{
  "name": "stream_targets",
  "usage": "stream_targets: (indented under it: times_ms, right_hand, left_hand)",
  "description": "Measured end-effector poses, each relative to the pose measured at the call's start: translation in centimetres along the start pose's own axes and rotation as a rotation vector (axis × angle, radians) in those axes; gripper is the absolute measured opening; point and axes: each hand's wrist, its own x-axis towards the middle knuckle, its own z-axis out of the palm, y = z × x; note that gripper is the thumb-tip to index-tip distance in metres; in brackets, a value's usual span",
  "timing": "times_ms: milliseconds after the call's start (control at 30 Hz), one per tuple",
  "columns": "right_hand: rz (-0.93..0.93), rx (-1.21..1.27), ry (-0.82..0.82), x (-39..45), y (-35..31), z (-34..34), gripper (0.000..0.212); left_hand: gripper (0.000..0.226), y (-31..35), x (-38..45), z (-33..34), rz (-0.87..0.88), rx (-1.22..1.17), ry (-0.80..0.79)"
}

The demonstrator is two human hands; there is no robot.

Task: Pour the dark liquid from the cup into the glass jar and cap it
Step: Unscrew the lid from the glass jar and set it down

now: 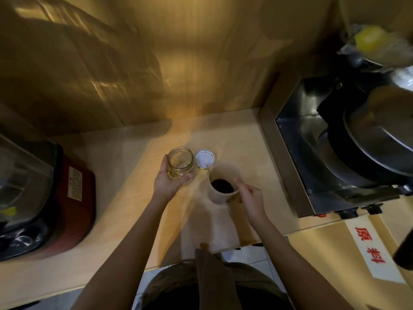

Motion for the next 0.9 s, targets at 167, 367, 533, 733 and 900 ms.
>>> stream_targets:
  times_ms: [167,367,533,733,900]
  right_hand:
    - [-0.032,0.009,0.027,2.0,-1.9,0.7,0.049]
    - [-0.068,0.042,0.040,3.5,-3.8,1.2,0.042]
    - [-0.088,0.044,0.058,3.9,-4.0,1.4,0.047]
    - [-0.113,0.029,0.024,4.6,-4.1,1.7,0.052]
    - [-0.210,-0.016,0.015,5.8,-5.7,1.9,0.051]
  left_hand:
    - [0.106,-0.2,-0.3,0.2,-0.002,-0.009,0.090]
    - [0.042,-1.8,-1.3,0.6,0.020,-0.142,0.263]
    - [0.038,-1.8,-1.0,1.5,-0.079,-0.253,0.265]
    - [0.044,-1.5,-0.2,2.5,-0.183,-0.375,0.290]
    - [0.043,-0.3,0.3,1.8,-0.220,-0.446,0.276]
